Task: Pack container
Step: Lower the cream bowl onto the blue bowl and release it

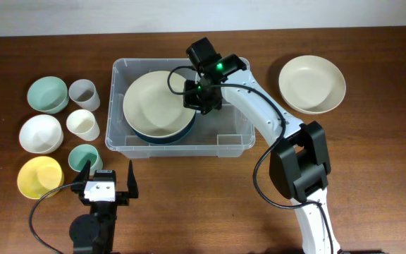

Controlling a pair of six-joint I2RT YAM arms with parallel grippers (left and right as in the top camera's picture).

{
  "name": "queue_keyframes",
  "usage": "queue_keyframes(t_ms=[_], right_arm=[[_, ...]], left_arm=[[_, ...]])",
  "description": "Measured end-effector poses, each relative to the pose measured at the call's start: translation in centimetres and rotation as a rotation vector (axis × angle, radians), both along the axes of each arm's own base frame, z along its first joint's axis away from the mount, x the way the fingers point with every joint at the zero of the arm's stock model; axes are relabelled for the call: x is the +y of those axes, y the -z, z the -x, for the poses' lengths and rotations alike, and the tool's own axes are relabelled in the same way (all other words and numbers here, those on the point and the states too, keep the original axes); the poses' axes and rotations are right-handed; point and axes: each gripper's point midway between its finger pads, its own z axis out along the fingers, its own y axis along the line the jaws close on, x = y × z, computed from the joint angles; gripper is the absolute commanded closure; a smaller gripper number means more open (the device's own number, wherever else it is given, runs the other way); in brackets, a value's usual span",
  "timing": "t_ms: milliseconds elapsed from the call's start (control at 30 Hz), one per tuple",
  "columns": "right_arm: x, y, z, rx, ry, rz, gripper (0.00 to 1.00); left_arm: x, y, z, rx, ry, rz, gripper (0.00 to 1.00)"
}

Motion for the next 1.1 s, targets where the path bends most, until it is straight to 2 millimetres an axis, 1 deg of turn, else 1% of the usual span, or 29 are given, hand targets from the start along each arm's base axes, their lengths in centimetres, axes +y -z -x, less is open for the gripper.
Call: queue_keyframes(t_ms=[300,467,500,633,700,1100], right_arm=[[0.39,1.06,0.63,0.016,-0.009,-0.001,0.95],[0.68,0.93,0.54,0.012,-0.014,-0.015,0.94],[0.69,0.94,0.53,0.012,-0.014,-0.015,0.92],[0.75,0.92,0.59,0.015,-0.014,-0.019,0.91],[0.77,0.92,0.6,0.016,-0.015,-0.021,0.89],[0.78,0.96,0.58,0.017,-0.013,-0.021,0.87]], left_arm=[[0.0,0.0,0.0,0.0,0.0,0.0,0.0],[0.01,0.0,0.0,0.0,0.0,0.0,0.0],[0.0,0.0,0.0,0.0,0.0,0.0,0.0],[0.0,0.0,0.0,0.0,0.0,0.0,0.0],[0.0,0.0,0.0,0.0,0.0,0.0,0.0],[0.0,0.0,0.0,0.0,0.0,0.0,0.0]])
